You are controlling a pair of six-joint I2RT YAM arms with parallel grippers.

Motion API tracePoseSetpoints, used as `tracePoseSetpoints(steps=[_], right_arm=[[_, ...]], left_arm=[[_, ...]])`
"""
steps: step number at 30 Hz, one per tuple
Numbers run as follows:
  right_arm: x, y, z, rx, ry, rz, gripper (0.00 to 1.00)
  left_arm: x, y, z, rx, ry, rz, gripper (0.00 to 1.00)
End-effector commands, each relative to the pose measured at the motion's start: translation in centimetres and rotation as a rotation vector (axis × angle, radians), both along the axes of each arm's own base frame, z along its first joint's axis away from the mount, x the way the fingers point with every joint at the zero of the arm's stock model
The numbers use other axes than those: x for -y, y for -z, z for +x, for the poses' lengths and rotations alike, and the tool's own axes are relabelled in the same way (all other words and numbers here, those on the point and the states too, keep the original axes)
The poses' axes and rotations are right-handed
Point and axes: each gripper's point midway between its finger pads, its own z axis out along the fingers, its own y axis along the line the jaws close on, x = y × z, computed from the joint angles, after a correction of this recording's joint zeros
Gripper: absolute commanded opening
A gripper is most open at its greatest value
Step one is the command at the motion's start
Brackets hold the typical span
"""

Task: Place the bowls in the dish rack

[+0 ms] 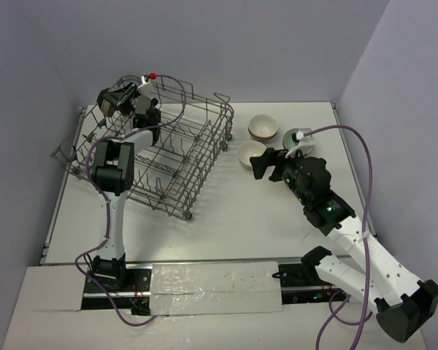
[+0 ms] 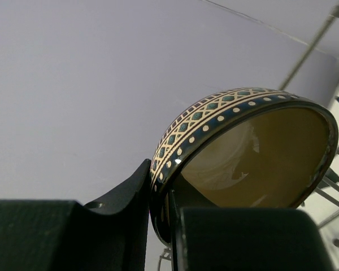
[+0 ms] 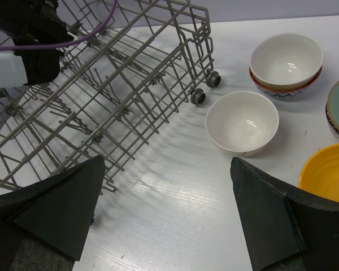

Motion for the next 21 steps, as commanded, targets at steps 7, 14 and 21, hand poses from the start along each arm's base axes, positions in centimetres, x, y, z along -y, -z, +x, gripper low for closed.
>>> tracePoseSetpoints(steps=[7, 14, 21], right_arm=[[0.1, -1.6, -0.1, 0.050, 0.001, 0.029, 1.00], [0.1, -1.5, 0.0, 0.050, 0.006, 0.030, 1.00], [0.0, -1.4, 0.0, 0.047, 0.001, 0.032, 1.00]], left_arm=[[0.4, -3.1, 0.5, 0.082, 0.002, -0.088, 0.00], [0.6, -0.7, 0.9, 0.025, 0.004, -0.104, 0.00], [1.2, 0.6, 1.1, -0.004, 0.016, -0.101, 0.00]])
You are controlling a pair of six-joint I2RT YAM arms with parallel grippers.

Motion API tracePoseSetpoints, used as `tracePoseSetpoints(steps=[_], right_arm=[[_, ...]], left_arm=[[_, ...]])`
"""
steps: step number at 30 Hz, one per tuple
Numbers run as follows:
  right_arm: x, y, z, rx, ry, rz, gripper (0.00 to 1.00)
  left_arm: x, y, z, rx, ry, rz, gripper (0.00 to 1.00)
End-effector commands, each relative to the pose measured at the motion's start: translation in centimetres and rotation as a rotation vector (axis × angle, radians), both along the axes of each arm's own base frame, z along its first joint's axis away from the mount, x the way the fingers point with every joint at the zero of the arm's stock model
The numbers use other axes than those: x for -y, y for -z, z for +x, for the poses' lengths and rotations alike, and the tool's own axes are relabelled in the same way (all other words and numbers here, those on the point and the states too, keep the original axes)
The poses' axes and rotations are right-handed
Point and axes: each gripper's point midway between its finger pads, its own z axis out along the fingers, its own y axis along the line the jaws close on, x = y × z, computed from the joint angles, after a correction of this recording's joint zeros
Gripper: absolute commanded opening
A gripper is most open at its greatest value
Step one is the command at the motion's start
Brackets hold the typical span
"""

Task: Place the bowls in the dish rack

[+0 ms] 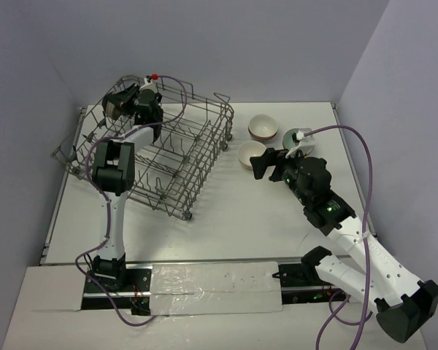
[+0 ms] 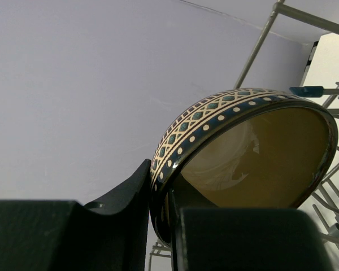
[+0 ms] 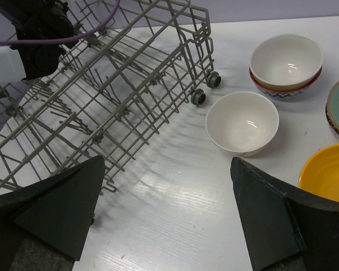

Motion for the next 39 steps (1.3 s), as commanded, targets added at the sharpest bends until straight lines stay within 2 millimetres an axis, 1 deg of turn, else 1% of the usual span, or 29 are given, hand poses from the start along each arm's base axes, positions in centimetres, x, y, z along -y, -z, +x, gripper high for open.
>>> tracePoseSetpoints(steps=[1, 5, 9, 10, 15, 16, 20, 24, 26, 30, 39], right_arm=[[0.0, -1.4, 0.1, 0.046, 0.004, 0.031, 1.00], [0.0, -1.4, 0.1, 0.049, 0.004, 0.031, 1.00], [0.2, -1.5, 0.0, 0.053, 0.010, 0.032, 1.00], [0.2, -1.6, 0.0, 0.054, 0.010, 0.033, 1.00], [0.3, -1.6, 0.0, 0.056, 0.012, 0.032, 1.00], [0.3, -1.6, 0.0, 0.056, 0.012, 0.032, 1.00], [0.2, -1.7, 0.0, 0.058, 0.009, 0.034, 1.00], [0.2, -1.7, 0.0, 0.057, 0.007, 0.035, 1.00], [0.2, -1.8, 0.0, 0.059, 0.008, 0.033, 1.00], [0.3, -1.9, -0.1, 0.062, 0.011, 0.032, 1.00], [0.2, -1.9, -0.1, 0.052, 0.002, 0.026, 1.00]], left_arm=[[0.9, -1.7, 0.1, 0.091, 0.020, -0.027, 0.00], [1.6, -0.8, 0.4, 0.071, 0.039, -0.021, 0.02], [1.8, 0.1, 0.6, 0.056, 0.048, -0.014, 0.06], [1.8, 0.4, 0.6, 0.048, 0.049, -0.010, 0.09], [2.0, 1.5, 0.9, 0.020, 0.061, -0.003, 0.16], [1.9, 1.7, 0.9, 0.017, 0.060, -0.003, 0.19], [2.0, 1.8, 0.9, 0.018, 0.064, 0.000, 0.30], [2.0, 1.3, 0.8, 0.031, 0.063, -0.008, 0.39], [2.0, 0.9, 0.8, 0.043, 0.065, -0.018, 0.41], [2.0, 0.8, 0.9, 0.040, 0.077, -0.034, 0.52], [1.8, 0.5, 1.3, 0.056, 0.091, -0.094, 0.61]])
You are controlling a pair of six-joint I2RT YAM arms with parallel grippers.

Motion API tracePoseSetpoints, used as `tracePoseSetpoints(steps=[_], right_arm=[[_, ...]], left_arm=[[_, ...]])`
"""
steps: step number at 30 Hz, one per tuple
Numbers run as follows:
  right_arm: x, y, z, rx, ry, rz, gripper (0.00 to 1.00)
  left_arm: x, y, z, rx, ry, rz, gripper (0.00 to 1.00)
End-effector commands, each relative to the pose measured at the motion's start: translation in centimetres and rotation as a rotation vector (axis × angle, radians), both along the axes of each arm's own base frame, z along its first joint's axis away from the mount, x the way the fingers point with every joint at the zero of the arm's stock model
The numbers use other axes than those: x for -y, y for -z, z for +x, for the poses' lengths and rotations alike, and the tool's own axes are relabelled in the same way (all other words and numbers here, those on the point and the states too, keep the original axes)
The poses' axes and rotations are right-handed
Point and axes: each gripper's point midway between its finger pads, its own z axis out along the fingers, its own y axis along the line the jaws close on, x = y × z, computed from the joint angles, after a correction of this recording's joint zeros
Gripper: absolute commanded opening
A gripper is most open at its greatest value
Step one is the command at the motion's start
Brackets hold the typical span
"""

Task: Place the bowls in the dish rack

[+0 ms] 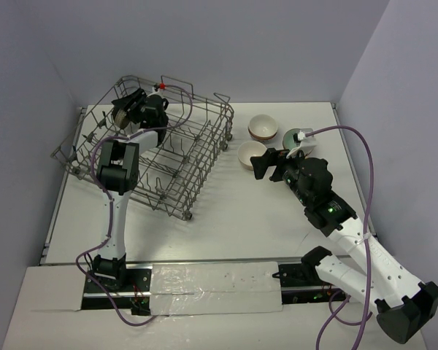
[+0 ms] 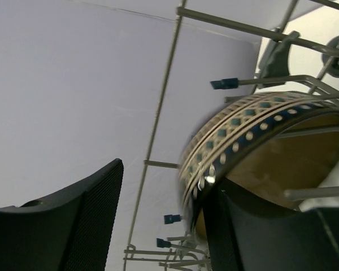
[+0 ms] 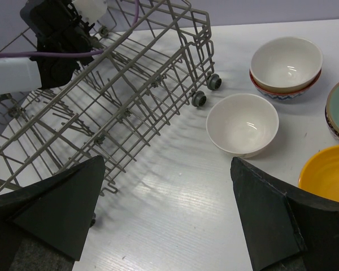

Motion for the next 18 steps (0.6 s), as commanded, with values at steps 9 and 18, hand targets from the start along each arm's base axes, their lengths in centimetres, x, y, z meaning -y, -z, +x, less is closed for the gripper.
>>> tracePoseSetpoints(steps=[9, 18], right_arm=[[0.1, -1.8, 0.0, 0.043, 0.000, 0.021, 1.00], [0.2, -2.7, -0.3, 0.060, -0.002, 0.024, 1.00]], left_arm=[[-0.4, -4.8, 0.7, 0.153, 0.054, -0.181, 0.66], [0.8, -7.8, 0.6, 0.214, 0.146, -0.359, 0.72]])
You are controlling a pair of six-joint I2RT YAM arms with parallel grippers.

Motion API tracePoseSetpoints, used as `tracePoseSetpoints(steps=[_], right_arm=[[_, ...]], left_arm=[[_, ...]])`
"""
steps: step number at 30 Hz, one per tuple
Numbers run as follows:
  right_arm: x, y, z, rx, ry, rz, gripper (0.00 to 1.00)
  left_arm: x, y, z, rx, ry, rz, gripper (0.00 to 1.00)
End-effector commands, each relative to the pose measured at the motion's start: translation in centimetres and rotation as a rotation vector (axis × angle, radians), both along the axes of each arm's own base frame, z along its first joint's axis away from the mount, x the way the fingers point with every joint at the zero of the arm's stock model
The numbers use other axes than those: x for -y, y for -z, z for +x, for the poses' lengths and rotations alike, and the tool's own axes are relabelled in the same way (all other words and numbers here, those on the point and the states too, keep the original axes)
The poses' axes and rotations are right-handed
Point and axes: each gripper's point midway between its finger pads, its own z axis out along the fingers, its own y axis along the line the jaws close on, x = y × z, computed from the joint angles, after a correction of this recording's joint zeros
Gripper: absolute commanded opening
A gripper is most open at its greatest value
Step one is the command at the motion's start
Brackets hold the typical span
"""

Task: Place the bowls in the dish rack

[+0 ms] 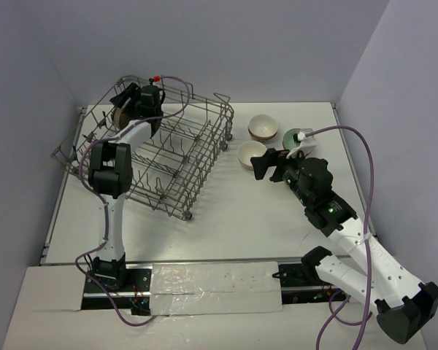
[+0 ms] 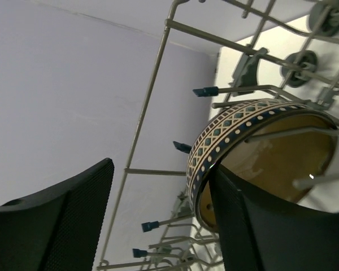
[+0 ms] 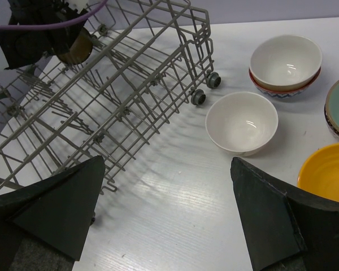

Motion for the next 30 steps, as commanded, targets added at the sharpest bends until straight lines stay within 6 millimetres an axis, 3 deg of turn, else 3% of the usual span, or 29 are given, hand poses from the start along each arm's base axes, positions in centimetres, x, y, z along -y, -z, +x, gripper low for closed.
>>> tracePoseSetpoints(steps=[1, 5, 6, 8, 9, 10, 18, 20, 21, 22, 24, 25, 26, 27, 28, 29, 30], right_arm=[[0.1, -2.9, -0.3, 0.065, -0.005, 0.028, 1.00], [0.0, -3.8, -0.4, 0.072, -0.018, 0.030, 1.00], [-0.1, -3.9, -0.4, 0.071, -0.021, 0.030, 1.00], [0.1, -4.2, -0.4, 0.066, -0.013, 0.030, 1.00], [0.2, -4.4, -0.4, 0.066, -0.005, 0.030, 1.00], [0.5, -4.5, -0.3, 0.060, 0.015, 0.029, 1.00], [2.7, -3.3, 1.5, -0.084, 0.194, 0.032, 1.00], [3.0, -2.2, 2.5, -0.163, 0.236, 0.027, 1.00], [3.5, -0.3, 3.4, -0.236, 0.264, 0.003, 1.00], [3.6, -0.2, 4.0, -0.264, 0.276, 0.028, 0.99], [4.4, 2.3, 5.4, -0.370, 0.298, 0.043, 0.98], [4.4, 2.8, 6.0, -0.397, 0.305, 0.060, 0.98], [4.6, 3.4, 6.4, -0.421, 0.312, 0.064, 0.97], [4.8, 4.7, 7.2, -0.464, 0.323, 0.058, 0.96], [4.9, 5.4, 7.6, -0.486, 0.334, 0.058, 0.96], [4.9, 5.8, 7.9, -0.499, 0.341, 0.057, 0.95], [5.0, 6.9, 8.6, -0.529, 0.353, 0.045, 0.95]], left_arm=[[0.9, -8.2, 0.0, 0.212, 0.061, -0.167, 0.73], [1.6, -9.6, -0.9, 0.243, 0.110, -0.261, 0.76], [1.9, -9.0, -1.1, 0.216, 0.131, -0.278, 0.77], [2.2, -10.3, -1.6, 0.256, 0.144, -0.332, 0.77], [2.4, -9.9, -2.0, 0.228, 0.156, -0.351, 0.78], [2.5, -11.2, -2.5, 0.266, 0.162, -0.391, 0.78], [2.8, -14.4, -5.8, 0.354, 0.189, -0.684, 0.82], [3.3, -15.7, -7.1, 0.392, 0.208, -0.788, 0.84], [3.5, -16.1, -7.6, 0.399, 0.214, -0.821, 0.85], [3.9, -17.5, -8.6, 0.444, 0.222, -0.879, 0.87], [4.6, -17.2, -9.9, 0.449, 0.224, -0.961, 0.94], [4.7, -18.9, -11.4, 0.506, 0.232, -1.011, 0.97], [4.9, -17.7, -12.3, 0.492, 0.223, -1.039, 0.99], [5.0, -17.8, -13.2, 0.517, 0.218, -1.081, 0.99], [4.8, -19.7, -15.2, 0.571, 0.242, -1.104, 0.99], [5.0, -19.9, -16.0, 0.595, 0.256, -1.127, 0.99], [5.0, -18.0, -17.0, 0.582, 0.236, -1.157, 0.99]])
